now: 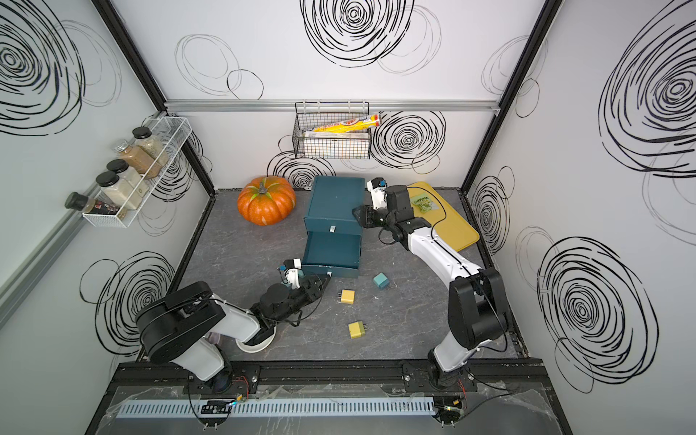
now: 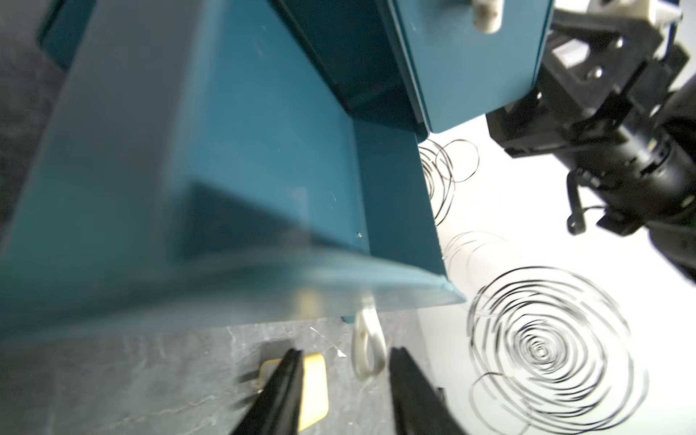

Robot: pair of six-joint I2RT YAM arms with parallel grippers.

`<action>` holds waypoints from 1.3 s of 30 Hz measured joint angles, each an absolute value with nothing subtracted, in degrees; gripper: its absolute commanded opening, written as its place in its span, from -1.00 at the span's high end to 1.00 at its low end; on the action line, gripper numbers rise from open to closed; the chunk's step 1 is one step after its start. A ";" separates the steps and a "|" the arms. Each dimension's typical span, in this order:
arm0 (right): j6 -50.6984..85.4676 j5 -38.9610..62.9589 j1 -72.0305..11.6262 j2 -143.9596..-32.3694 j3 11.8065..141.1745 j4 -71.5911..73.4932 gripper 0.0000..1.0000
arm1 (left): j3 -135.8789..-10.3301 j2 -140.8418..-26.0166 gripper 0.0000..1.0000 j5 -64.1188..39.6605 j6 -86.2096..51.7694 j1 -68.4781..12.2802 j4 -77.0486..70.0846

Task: Place the plugs into the drawer by color
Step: Open the drawer in the storage box, then pick up the plug from the center of the board.

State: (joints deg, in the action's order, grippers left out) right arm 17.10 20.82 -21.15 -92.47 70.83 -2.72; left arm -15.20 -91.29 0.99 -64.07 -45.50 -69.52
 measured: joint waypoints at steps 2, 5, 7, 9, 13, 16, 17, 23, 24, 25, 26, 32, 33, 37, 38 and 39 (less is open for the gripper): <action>16.99 20.80 -21.15 -92.55 71.09 -3.01 -0.06 | -15.22 -89.12 -0.36 1.43 -63.51 -45.50 -67.55; 16.71 20.82 -21.15 -92.92 71.88 -3.90 -0.10 | -15.46 -84.77 -0.42 2.22 -62.24 -45.50 -63.16; 16.47 20.84 -21.15 -93.06 72.51 -4.67 -0.12 | -15.88 -81.84 -0.42 2.85 -61.52 -45.47 -59.79; 16.23 20.86 -21.19 -93.08 73.12 -5.78 -0.12 | -16.60 -78.46 -0.42 3.64 -60.55 -45.50 -55.29; 15.84 20.82 -21.19 -92.84 73.97 -7.88 -0.16 | -17.06 -71.79 -0.42 5.10 -59.07 -45.50 -47.68; 15.62 20.38 -21.19 -90.98 73.30 -8.93 -0.18 | -17.32 -67.05 -0.42 6.15 -57.91 -45.47 -41.21; 15.57 20.14 -21.19 -89.62 72.60 -9.13 -0.18 | -17.39 -65.23 -0.42 6.55 -57.43 -45.45 -38.63; 15.18 20.01 -21.19 -78.94 67.18 -9.87 -0.20 | -20.99 -55.31 -0.42 8.16 -53.04 -44.01 -22.17; 15.07 20.14 -21.19 -77.32 66.22 -10.07 -0.20 | -22.26 -53.95 -0.42 8.27 -51.86 -43.64 -19.42; 14.98 20.27 -21.19 -76.09 65.36 -10.17 -0.19 | -23.31 -53.08 -0.42 8.23 -50.72 -43.33 -17.50; 14.90 20.38 -21.28 -74.59 63.99 -10.33 -0.19 | -24.64 -52.34 -0.42 8.19 -49.39 -43.00 -15.18; 14.41 19.05 -24.64 -66.28 53.12 -12.88 -0.23 | -29.10 -50.61 -0.50 3.40 -39.44 -43.31 -8.51; 14.50 18.83 -25.15 -64.23 50.26 -12.58 -0.24 | -29.34 -50.46 -0.50 2.46 -37.80 -44.49 -7.68; 14.85 16.84 -25.32 -59.59 41.58 -11.66 -0.22 | -32.97 -54.52 -0.57 0.62 -31.22 -52.31 -4.01; 14.98 16.40 -25.32 -59.77 40.23 -11.53 -0.22 | -34.46 -56.66 -0.57 0.43 -29.47 -54.83 -3.20; 15.07 15.86 -25.30 -60.16 39.07 -11.31 -0.22 | -35.51 -58.65 -0.57 0.21 -28.08 -56.82 -2.81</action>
State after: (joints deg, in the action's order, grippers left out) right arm 15.07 15.86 -25.30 -60.16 39.07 -11.31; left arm -35.51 -58.65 0.21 -28.08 -56.82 -2.81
